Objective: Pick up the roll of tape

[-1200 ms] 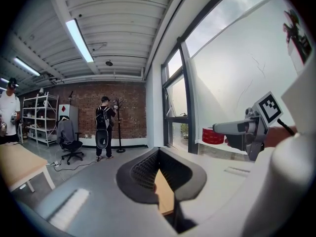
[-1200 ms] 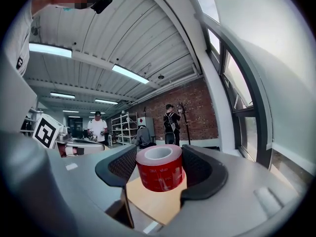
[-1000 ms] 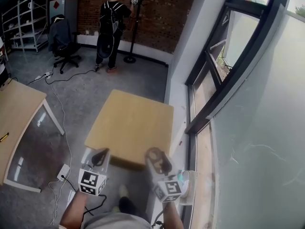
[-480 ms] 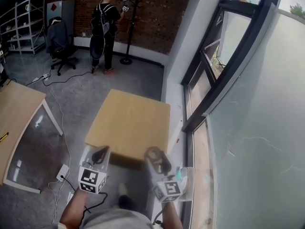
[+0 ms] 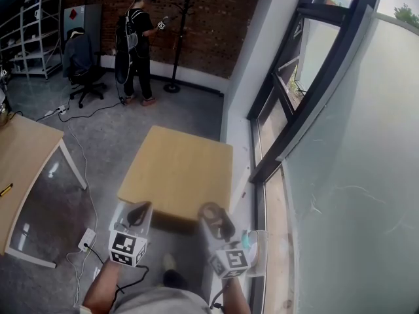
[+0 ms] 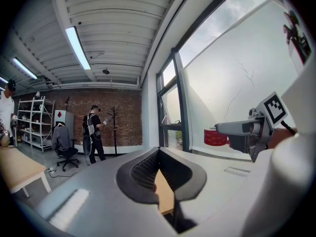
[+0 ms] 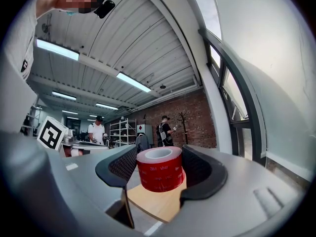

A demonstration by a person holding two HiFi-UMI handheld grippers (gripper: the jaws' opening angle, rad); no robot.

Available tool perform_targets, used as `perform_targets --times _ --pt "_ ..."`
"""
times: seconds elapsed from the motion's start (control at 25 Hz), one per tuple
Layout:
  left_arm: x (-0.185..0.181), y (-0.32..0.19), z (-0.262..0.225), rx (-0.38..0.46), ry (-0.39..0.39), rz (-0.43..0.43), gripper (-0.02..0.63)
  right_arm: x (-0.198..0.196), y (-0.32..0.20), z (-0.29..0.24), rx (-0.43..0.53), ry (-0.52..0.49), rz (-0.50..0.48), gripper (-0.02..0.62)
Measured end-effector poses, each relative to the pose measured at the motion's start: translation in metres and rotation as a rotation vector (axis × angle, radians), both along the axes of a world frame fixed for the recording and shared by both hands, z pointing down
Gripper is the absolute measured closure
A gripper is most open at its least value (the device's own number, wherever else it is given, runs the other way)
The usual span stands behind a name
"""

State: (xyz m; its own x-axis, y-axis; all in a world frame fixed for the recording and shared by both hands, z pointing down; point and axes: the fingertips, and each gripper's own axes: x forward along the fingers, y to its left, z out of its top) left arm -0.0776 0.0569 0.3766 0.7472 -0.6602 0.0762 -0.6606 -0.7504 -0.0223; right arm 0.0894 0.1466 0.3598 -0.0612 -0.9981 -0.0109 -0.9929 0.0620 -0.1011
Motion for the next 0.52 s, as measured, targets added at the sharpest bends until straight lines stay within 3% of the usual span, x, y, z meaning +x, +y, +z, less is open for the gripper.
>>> perform_targets --times 0.52 --pt "0.0001 -0.0004 0.0008 -0.001 -0.005 -0.007 0.606 0.0023 -0.0005 0.0016 -0.007 -0.01 -0.001 0.298"
